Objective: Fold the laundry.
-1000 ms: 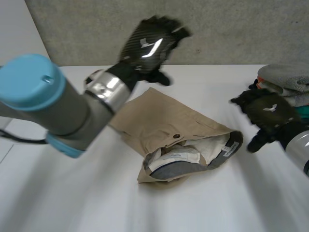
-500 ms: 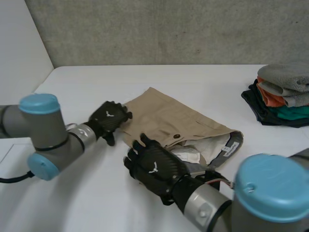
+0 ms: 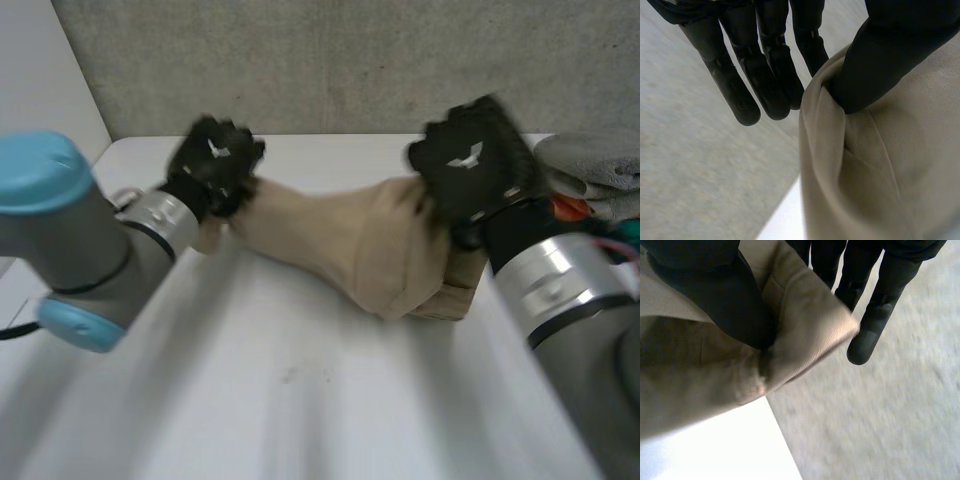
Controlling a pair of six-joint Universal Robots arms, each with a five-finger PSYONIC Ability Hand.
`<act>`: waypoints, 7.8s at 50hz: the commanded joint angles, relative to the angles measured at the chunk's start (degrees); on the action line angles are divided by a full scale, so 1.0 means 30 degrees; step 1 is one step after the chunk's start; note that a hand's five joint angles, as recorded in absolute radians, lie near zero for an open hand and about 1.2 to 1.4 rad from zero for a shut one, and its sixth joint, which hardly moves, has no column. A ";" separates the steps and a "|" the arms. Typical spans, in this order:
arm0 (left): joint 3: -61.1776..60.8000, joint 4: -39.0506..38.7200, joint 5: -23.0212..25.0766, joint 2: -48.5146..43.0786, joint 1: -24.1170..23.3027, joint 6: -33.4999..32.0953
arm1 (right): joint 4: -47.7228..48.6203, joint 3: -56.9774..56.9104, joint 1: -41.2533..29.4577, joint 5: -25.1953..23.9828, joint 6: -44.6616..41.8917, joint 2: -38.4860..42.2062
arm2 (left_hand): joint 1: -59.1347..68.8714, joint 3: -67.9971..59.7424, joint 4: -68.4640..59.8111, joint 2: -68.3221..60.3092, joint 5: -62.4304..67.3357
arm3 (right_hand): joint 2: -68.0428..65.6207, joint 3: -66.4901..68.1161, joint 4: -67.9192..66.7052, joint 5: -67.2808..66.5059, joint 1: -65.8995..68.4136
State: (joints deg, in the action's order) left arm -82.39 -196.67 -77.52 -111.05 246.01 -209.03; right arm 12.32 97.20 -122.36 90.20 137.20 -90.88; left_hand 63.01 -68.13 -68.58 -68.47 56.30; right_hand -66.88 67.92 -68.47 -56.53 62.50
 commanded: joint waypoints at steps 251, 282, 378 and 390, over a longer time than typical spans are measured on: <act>-0.1353 -0.8158 -0.3779 0.0602 0.0144 0.2177 | 0.3222 -0.9226 0.1149 0.0900 0.0731 1.1276 | 0.5662 -0.3958 -0.3805 -0.3842 0.4568 | -0.4373 0.4028 -0.3842 -0.4490 0.5832; -0.7749 1.6186 -0.3603 0.7369 -0.3509 -0.2215 | -1.3212 0.0175 0.1442 0.0607 -0.2987 0.3753 | 0.5662 -0.3958 -0.3805 -0.3842 0.4568 | -0.4373 0.4028 -0.3842 -0.4490 0.5832; -0.1215 -0.5050 -0.4833 -0.2331 -0.3138 0.0155 | -0.1411 0.0707 1.0525 -0.0681 -0.2928 0.6095 | -1.7656 1.9360 1.9513 1.9476 -1.8750 | -0.4373 0.4028 -0.3842 -0.4490 0.5832; -0.3737 -0.5021 -0.4804 0.0483 -0.1556 0.2411 | 0.4239 -0.1140 0.0982 -0.6677 -0.2989 0.8577 | -1.7656 1.9360 1.9513 1.9476 -1.8750 | -0.4373 0.4028 -0.3842 -0.4490 0.5832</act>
State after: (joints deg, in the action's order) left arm -91.55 -211.81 -92.01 -112.47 239.17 -204.79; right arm 15.89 95.26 -104.97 82.02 127.41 -71.56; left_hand 11.41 -12.17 -11.70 -11.88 2.81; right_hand -67.06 68.26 -68.78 -56.16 63.16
